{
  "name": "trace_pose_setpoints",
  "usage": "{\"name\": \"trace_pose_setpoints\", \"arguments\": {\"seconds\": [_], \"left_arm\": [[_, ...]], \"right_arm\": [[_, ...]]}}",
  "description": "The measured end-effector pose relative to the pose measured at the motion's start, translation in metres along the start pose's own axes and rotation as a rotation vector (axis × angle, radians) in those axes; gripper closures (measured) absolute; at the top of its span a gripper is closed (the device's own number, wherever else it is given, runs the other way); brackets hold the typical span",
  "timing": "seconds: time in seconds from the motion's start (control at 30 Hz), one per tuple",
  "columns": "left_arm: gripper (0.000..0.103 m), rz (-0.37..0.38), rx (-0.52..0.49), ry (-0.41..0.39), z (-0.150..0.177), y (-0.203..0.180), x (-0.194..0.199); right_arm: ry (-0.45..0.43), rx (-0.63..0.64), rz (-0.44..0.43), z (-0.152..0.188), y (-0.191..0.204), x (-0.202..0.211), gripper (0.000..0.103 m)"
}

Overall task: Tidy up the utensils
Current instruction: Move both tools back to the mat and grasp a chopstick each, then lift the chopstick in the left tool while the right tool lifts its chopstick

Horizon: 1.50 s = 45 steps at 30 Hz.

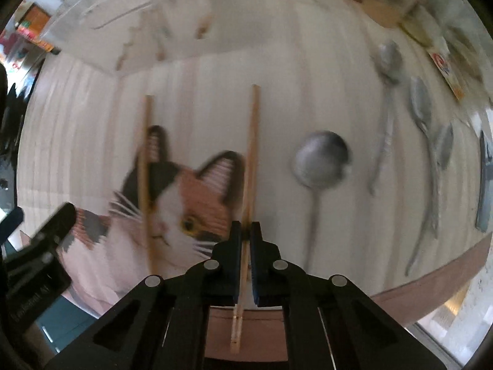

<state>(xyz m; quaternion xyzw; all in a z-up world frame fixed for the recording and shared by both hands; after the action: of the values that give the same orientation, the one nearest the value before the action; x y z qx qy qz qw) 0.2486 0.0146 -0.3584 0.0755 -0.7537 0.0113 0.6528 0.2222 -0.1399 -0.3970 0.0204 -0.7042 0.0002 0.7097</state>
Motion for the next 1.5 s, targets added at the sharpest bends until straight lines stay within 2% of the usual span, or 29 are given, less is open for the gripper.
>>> {"name": "trace_pose_setpoints", "arguments": {"seconds": [0.07, 0.1, 0.13, 0.17, 0.27, 0.4, 0.5, 0.6, 0.8, 0.9, 1.07, 1.3, 1.5], "left_arm": [[0.011, 0.055, -0.022, 0.050, 0.008, -0.019, -0.009], [0.025, 0.073, -0.034, 0.069, 0.012, -0.026, -0.013], [0.033, 0.083, -0.046, 0.089, 0.015, -0.033, -0.017], [0.048, 0.091, -0.061, 0.111, 0.019, -0.038, -0.021], [0.061, 0.093, -0.095, 0.093, 0.021, -0.046, -0.020], [0.094, 0.091, -0.112, 0.090, 0.022, -0.045, -0.014], [0.097, 0.068, -0.105, 0.090, 0.017, -0.031, -0.013], [0.098, 0.044, -0.085, 0.090, 0.014, -0.009, -0.013], [0.098, 0.055, -0.056, 0.106, 0.013, 0.015, -0.011], [0.098, 0.061, -0.066, 0.111, 0.012, 0.019, -0.008], [0.098, 0.076, -0.049, 0.116, 0.008, 0.021, -0.010], [0.098, 0.084, -0.050, 0.131, 0.003, 0.028, -0.013], [0.098, 0.077, -0.046, 0.125, 0.003, 0.025, -0.017]], "right_arm": [[0.005, -0.022, -0.006, 0.005, -0.011, 0.001, 0.098], [0.008, -0.031, -0.013, 0.008, -0.016, 0.001, 0.098], [0.007, -0.040, -0.022, 0.010, -0.019, 0.001, 0.098], [0.007, -0.047, -0.025, 0.012, -0.023, 0.002, 0.098], [0.004, -0.065, -0.033, 0.023, -0.035, 0.002, 0.098], [0.000, -0.070, -0.026, 0.032, -0.042, 0.003, 0.097], [0.005, -0.071, -0.025, 0.034, -0.040, 0.003, 0.096], [0.011, -0.066, -0.017, 0.024, -0.017, 0.002, 0.096], [0.017, -0.010, -0.036, 0.010, 0.013, 0.000, 0.096], [0.034, 0.039, -0.020, 0.009, 0.028, 0.002, 0.096], [0.101, 0.039, -0.050, 0.021, 0.030, 0.000, 0.095], [0.112, 0.059, -0.029, 0.034, 0.035, 0.003, 0.095], [0.118, 0.061, -0.023, 0.030, 0.038, 0.008, 0.095]]}}
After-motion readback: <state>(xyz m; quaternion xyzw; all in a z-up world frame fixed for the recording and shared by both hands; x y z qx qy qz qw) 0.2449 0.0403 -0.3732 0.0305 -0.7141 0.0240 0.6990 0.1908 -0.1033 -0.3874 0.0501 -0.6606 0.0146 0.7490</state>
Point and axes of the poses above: each gripper's, at about its wrist camera, not at the fingertips, and x roughly against the way its jaws point, y to its left, z to its underside, the point moved 7 cm from there along -x, roughly the way its jaws point, and after that the axes turned 13 degrees about x, right-handed, at the moved point
